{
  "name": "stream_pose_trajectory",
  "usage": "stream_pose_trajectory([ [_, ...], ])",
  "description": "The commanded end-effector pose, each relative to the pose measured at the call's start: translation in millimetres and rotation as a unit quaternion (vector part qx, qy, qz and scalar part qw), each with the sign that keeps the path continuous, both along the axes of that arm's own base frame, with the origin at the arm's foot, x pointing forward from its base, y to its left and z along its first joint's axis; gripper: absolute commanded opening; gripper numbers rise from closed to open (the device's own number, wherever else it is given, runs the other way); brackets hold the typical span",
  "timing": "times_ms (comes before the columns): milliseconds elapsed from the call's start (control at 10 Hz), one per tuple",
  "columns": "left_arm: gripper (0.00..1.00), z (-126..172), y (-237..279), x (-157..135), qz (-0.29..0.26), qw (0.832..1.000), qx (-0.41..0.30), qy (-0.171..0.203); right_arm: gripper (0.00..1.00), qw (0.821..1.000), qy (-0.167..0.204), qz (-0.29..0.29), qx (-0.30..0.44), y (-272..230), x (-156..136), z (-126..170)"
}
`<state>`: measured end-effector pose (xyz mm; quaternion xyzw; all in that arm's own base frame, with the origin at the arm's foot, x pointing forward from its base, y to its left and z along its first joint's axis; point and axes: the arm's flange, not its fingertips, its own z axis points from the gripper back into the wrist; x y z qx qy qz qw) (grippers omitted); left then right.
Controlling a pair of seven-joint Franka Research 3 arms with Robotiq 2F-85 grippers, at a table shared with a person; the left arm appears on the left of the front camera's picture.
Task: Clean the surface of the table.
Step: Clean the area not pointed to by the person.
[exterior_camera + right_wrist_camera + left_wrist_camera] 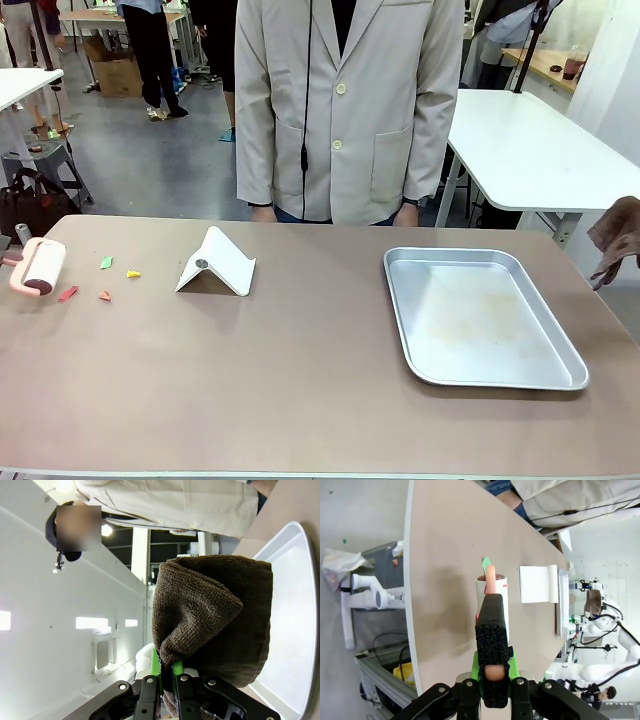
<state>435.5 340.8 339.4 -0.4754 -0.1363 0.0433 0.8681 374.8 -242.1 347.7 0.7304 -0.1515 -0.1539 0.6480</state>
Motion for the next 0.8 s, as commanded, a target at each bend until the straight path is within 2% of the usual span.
stream_pose_trajectory([
  [0, 0.22, 6, -11, -12, 0.006, 1.000, 0.010, 0.016, 0.10, 1.000, -0.003, -0.001, -0.002, -1, -1, 3],
  [300, 0.22, 2, -21, -30, 0.012, 0.999, 0.045, 0.013, 0.10, 1.000, -0.003, -0.001, -0.002, -1, -1, 3],
  [700, 0.22, -9, -34, -28, 0.026, 0.997, 0.061, 0.037, 0.10, 1.000, -0.003, -0.001, -0.002, -1, -1, 3],
])
